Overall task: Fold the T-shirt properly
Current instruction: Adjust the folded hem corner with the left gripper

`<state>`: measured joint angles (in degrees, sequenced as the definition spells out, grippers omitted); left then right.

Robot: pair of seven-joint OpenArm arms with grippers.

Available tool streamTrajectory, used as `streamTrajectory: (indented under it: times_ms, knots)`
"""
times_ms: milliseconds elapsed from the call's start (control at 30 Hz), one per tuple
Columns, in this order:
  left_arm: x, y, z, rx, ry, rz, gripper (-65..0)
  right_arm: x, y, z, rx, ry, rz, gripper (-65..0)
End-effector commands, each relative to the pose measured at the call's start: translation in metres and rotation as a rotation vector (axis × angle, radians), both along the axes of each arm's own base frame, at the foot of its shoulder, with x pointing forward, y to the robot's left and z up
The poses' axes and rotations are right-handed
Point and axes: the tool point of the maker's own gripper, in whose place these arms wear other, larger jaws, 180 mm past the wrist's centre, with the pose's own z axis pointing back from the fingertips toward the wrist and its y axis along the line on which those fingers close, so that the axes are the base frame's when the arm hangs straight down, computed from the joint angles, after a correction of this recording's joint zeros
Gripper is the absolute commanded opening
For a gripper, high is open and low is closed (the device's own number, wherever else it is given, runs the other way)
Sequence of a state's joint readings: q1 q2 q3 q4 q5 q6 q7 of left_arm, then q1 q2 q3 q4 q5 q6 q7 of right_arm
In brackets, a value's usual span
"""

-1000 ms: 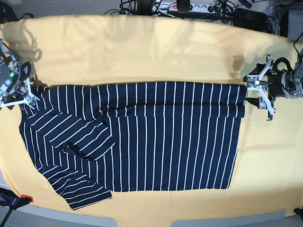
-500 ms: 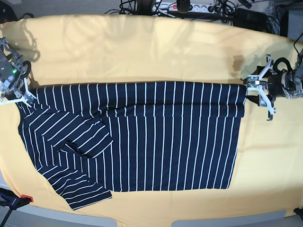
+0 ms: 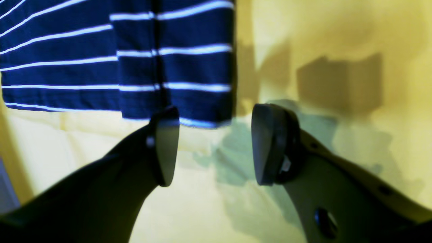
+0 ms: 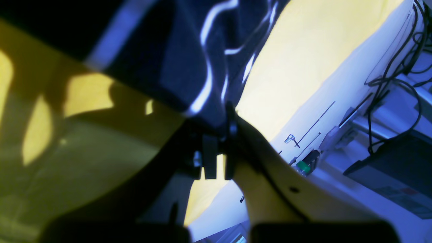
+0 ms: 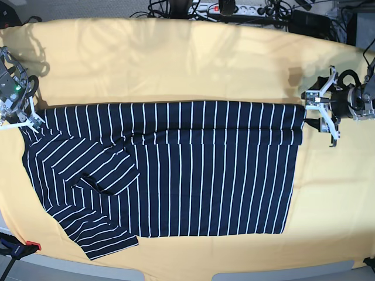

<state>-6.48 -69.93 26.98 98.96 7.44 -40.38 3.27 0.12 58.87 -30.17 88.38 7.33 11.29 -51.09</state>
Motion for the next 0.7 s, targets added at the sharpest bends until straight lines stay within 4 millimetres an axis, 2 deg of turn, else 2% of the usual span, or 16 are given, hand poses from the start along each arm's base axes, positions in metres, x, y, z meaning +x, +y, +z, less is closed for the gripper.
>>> streamTrajectory:
  times_ms: [0, 200, 667]
  knots:
    - [0.007, 0.006, 0.011, 0.008, -0.028, 0.003, -30.0, 0.009, -0.017, 0.021, -0.065, -0.041, -0.016, -65.0]
    - [-0.007, 0.007, -0.006, 0.037, 0.003, -0.028, -30.0, 0.010, -0.018, 0.022, -0.072, -0.046, -0.015, -65.0]
    - [0.018, -0.008, -0.015, -0.013, -0.127, -0.001, -30.0, 0.010, -0.018, 0.022, -0.071, -0.046, -0.014, -65.0]
